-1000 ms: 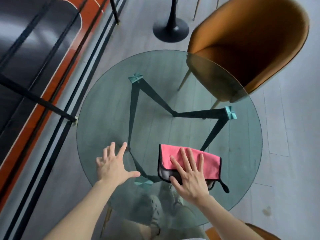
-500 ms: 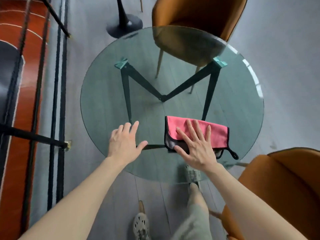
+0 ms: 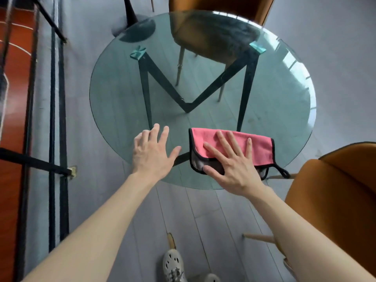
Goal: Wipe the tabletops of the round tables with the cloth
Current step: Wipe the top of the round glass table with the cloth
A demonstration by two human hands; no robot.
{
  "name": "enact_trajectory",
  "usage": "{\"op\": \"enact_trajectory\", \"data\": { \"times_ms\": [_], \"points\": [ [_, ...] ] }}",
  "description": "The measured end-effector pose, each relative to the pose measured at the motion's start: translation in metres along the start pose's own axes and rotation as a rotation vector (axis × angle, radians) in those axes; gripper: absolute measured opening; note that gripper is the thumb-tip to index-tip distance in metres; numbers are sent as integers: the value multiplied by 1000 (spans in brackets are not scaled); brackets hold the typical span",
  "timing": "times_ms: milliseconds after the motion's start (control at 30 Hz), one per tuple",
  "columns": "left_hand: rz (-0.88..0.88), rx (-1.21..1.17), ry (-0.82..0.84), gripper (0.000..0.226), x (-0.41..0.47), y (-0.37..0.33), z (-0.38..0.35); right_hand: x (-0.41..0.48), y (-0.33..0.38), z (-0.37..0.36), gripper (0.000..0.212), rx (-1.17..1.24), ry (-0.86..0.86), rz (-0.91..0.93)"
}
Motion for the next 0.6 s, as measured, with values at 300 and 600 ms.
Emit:
{"op": "enact_trajectory", "data": {
  "times_ms": [300, 600],
  "points": [
    [200, -202, -218, 55, -47, 67, 14, 32, -4, 6, 82, 25, 38, -25],
    [200, -233, -60, 47, -59, 94, 2, 33, 104, -14, 74, 17, 34, 201]
  ]
}}
Point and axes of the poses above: each hand's wrist, its own x-axis towards the middle knuckle, its own z-axis out of the back of the hand, y = z × x, the point moved 5 cm from there along x, towards the middle knuckle, and after that the axes turned 3 degrees about x, right-handed, at the moved point
